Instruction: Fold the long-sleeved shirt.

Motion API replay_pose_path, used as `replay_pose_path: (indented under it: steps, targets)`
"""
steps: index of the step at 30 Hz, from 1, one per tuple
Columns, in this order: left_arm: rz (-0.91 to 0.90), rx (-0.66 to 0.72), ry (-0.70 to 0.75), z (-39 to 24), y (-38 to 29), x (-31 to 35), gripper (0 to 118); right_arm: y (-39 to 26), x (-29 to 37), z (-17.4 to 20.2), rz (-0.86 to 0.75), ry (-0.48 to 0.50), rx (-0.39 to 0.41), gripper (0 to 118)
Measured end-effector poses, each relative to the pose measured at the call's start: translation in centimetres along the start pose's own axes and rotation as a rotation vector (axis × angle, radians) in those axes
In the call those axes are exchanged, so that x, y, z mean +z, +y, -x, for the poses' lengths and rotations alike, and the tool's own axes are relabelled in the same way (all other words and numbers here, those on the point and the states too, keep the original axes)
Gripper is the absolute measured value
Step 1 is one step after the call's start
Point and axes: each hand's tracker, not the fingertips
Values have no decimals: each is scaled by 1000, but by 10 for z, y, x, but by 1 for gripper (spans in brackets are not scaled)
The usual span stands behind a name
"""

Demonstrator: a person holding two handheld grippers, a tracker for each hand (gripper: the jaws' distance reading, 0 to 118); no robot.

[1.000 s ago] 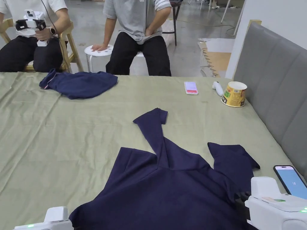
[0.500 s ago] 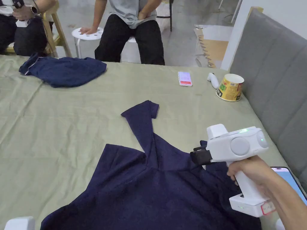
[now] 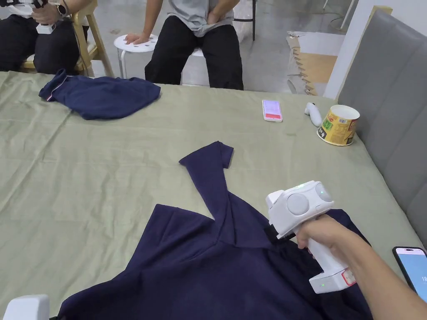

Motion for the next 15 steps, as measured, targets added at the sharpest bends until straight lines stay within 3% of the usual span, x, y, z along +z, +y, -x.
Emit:
replay_pose_path:
  steps: [5,12,15]
  targets:
    - [-118,-56,-15,1,39,17,9,-14,82,-18,-199,51,-102,0]
    - [-368,-185,-35,-11,153,56,9,-11,218,-55,-464,-177,-74,0]
    - [-477,-301,-27,-32,211,74,9,2,267,-66,-560,-301,-70,0]
